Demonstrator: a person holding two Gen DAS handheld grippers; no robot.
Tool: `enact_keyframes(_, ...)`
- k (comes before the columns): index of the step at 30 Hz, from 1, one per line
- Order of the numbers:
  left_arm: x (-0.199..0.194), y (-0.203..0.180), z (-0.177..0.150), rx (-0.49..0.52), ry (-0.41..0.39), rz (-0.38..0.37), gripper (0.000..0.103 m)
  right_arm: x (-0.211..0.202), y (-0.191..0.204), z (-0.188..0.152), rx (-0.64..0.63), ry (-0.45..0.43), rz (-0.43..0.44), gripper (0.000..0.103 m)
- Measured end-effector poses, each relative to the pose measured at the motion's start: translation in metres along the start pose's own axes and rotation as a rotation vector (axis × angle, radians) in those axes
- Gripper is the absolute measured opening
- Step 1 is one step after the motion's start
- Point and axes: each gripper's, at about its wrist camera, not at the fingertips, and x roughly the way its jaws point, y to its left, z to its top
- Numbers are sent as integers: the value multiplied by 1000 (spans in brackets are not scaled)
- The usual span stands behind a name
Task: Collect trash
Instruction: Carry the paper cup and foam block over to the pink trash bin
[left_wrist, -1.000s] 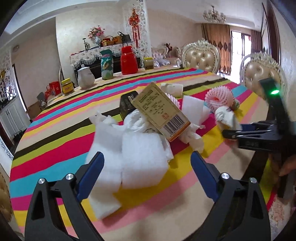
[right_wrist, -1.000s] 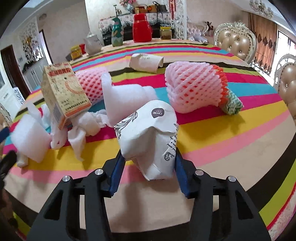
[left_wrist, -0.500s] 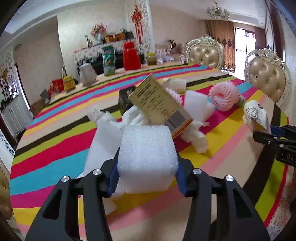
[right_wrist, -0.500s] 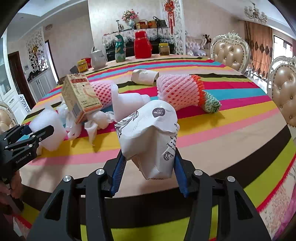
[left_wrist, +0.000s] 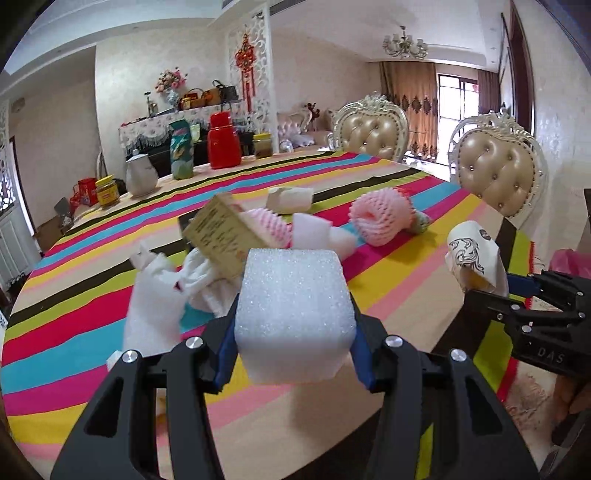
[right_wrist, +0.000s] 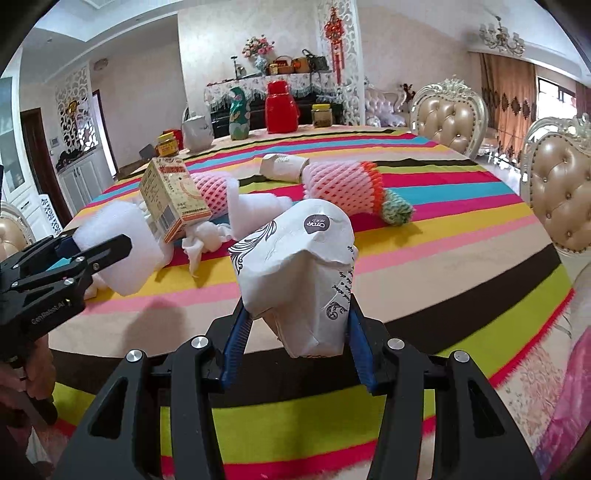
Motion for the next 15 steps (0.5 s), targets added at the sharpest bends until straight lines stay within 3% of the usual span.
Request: enact_keyframes(15, 8, -83, 17, 125, -52, -148, 50, -54, -53, -20, 58, -99, -158, 48)
